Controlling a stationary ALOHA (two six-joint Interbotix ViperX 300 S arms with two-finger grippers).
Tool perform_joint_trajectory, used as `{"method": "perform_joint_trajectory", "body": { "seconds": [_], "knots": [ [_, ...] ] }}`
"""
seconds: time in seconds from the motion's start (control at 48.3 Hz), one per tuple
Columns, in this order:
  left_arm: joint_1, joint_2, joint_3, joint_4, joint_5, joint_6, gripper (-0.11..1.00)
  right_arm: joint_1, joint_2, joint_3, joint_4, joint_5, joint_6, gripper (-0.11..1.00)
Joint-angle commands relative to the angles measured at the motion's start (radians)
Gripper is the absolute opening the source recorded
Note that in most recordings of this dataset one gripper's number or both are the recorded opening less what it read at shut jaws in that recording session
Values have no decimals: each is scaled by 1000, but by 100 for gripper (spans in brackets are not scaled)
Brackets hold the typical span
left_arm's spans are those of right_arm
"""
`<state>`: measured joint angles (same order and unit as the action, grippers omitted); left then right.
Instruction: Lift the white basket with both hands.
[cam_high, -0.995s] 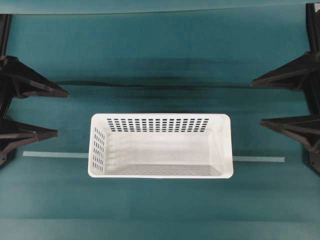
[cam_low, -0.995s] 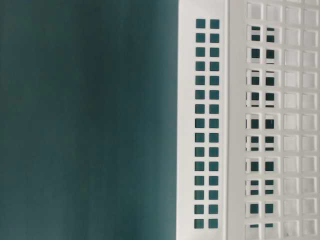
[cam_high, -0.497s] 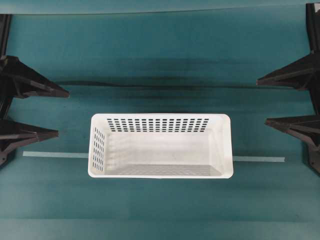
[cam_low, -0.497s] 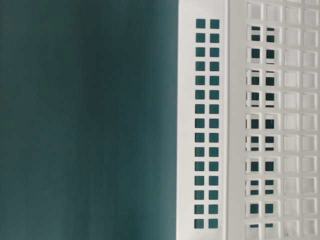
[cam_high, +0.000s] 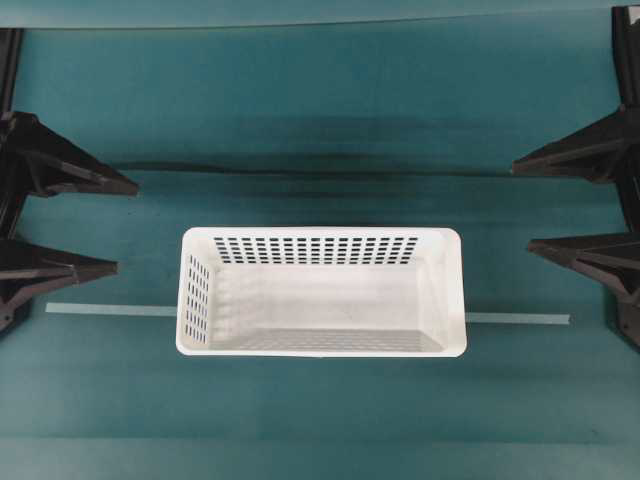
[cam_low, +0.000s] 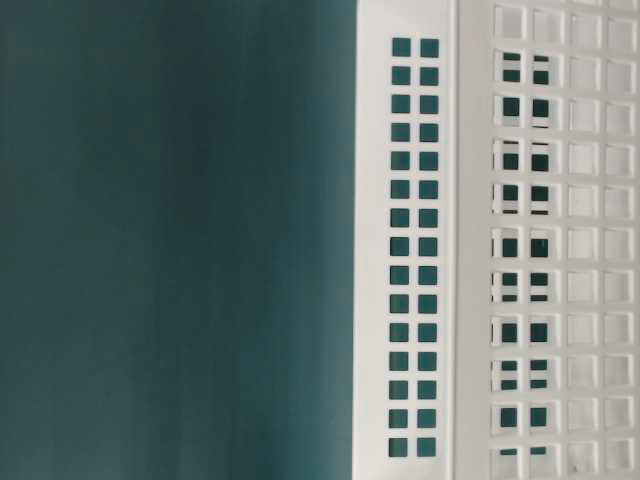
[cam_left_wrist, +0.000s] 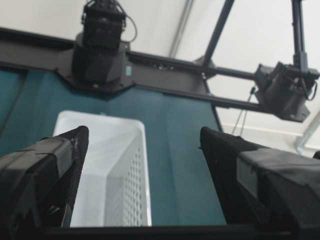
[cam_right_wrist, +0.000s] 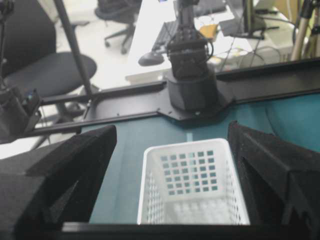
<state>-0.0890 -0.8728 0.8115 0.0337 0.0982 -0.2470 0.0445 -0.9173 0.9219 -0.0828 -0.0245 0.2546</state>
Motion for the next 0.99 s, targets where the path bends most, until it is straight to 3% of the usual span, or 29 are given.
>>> {"method": "perform_joint_trajectory", "body": {
  "seconds": [0.0, 0.974],
  "knots": [
    [-2, 5, -11, 3, -6, 2, 91, 0, 5, -6, -3, -3, 2, 96],
    [0, -2, 18, 3, -11, -3, 91, 0, 3, 6, -2, -5, 2, 95]
  ]
}}
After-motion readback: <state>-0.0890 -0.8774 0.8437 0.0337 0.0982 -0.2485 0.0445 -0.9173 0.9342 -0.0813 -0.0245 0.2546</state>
